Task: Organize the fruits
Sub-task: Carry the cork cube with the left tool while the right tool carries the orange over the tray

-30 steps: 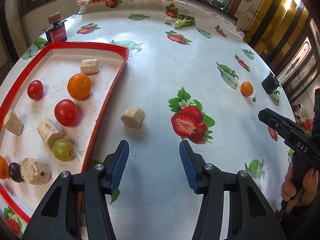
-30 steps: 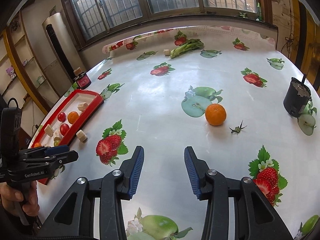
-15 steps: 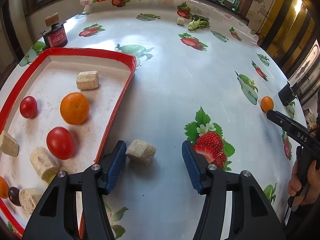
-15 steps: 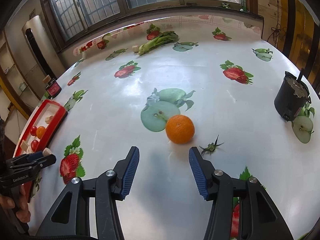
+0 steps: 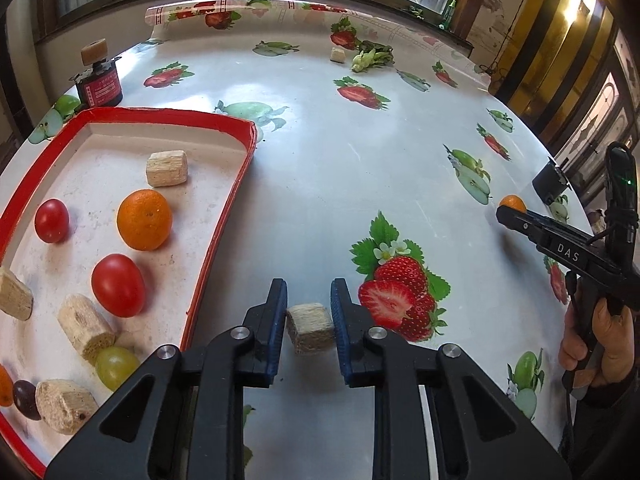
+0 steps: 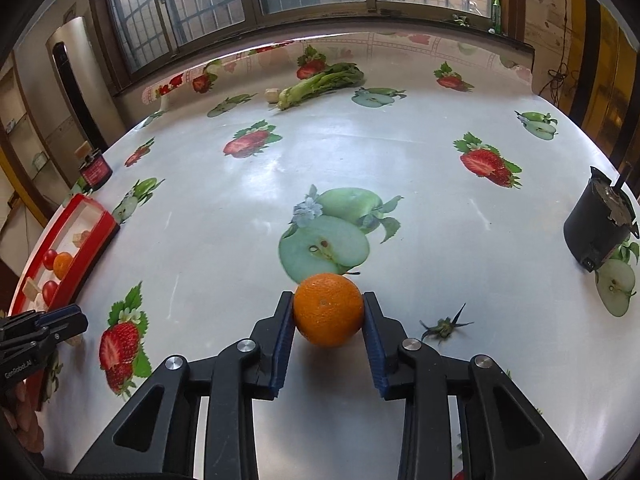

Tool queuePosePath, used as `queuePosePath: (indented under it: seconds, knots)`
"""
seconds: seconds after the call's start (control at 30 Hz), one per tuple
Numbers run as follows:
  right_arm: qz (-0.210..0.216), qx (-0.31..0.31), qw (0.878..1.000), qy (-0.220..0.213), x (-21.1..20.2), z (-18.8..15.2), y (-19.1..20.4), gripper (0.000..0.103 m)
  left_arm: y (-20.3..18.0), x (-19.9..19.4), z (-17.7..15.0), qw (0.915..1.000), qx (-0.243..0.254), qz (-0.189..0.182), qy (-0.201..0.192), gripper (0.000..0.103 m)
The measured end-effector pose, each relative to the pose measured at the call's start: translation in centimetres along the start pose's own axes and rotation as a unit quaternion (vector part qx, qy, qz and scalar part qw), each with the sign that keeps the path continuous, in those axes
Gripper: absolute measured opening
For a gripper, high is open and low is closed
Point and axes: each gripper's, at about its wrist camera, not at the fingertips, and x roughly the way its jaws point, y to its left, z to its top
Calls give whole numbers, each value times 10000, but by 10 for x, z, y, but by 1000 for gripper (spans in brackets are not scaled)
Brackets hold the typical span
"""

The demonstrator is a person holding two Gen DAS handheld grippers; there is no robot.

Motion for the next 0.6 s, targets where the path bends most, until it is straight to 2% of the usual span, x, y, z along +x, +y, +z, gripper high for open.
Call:
queuePosePath:
  seconds: [0.3,0.6]
  knots:
    - [600,-254,9974,-294,-42,-10,52,34,9,-32,-6,9996,-43,171,-230,20]
    - [1029,-635,9921,-320,-57,-18,110,34,21,-64,-12,9975,4,418,-575,20]
